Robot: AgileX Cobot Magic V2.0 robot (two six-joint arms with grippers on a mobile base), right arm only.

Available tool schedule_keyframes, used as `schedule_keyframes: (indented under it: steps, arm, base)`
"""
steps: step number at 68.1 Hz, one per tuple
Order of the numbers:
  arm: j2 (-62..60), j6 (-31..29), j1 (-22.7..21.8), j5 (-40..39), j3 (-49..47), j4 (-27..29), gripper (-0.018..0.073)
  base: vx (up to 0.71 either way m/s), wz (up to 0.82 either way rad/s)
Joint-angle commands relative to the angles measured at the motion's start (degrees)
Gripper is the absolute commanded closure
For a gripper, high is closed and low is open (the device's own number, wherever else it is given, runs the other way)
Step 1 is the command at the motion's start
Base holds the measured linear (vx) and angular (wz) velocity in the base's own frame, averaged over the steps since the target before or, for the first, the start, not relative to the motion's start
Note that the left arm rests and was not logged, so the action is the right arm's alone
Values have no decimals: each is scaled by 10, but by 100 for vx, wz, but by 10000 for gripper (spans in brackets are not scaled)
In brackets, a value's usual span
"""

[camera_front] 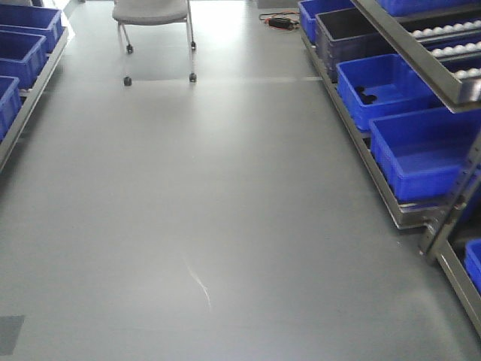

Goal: Pour parts from conveyor to right shelf

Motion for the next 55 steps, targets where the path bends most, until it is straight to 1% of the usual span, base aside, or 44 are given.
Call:
schedule_keyframes:
  steps: [1, 11, 22, 55]
  arm:
    - [7, -3, -1, -46, -16, -1, 565]
    - [7, -3, -1, -46, -16, -1, 565]
    - [7, -3, -1, -46, -16, -1, 565]
    - [7, -4, -1, -46, -16, -1, 565]
  base:
    - [34, 24]
    - [31, 35]
    - [25, 58]
    - [20, 87]
